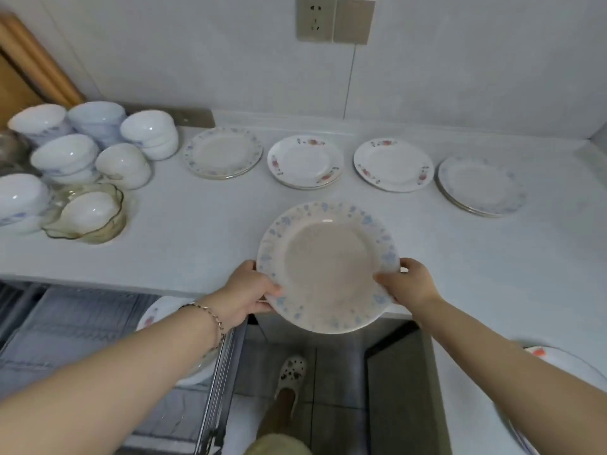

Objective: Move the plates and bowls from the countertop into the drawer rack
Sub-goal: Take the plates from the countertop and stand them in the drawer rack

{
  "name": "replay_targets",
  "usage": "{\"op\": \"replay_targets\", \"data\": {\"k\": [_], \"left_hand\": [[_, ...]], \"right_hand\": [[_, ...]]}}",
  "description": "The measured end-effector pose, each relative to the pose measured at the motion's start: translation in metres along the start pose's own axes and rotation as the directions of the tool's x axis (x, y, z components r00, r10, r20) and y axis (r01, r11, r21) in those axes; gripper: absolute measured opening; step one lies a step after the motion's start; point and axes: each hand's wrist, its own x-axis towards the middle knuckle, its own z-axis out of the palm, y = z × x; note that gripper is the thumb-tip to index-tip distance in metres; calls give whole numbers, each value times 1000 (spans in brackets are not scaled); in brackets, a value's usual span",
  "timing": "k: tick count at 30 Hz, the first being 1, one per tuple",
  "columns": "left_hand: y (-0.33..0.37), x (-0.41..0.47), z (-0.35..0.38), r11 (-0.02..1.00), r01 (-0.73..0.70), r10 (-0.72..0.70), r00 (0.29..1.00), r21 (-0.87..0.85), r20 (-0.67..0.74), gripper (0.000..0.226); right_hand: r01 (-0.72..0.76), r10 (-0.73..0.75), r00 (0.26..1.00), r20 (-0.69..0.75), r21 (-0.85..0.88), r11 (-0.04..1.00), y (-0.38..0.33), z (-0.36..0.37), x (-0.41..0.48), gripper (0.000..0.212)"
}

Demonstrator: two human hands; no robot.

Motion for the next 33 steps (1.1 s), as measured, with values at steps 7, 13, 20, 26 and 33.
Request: {"op": "replay_targets", "data": {"k": [7, 13, 20, 26, 33], "left_hand": [[-92, -76, -61, 984, 164, -160, 985, 75, -59, 38], [-146, -103, -138, 956, 272, -261, 960, 111, -105, 38], [-196, -79, -252, 923, 360, -331, 924, 138, -193, 44], [-221, -10, -333, 852, 398, -319, 910, 340, -265, 41], [-234, 87, -372, 747, 332, -268, 943, 576, -196, 28]], "right_hand": [[-139, 152, 968, 200, -81, 987, 63, 55, -89, 39], [-173, 208, 930, 304, -139, 975, 91, 130, -140, 32], [-276, 337, 885, 322, -221, 936, 102, 258, -162, 25], [-430, 463, 863, 203, -187, 883, 118, 372, -161, 32], [-543, 554, 832, 18, -178, 821, 142, 455, -115, 51]]}}
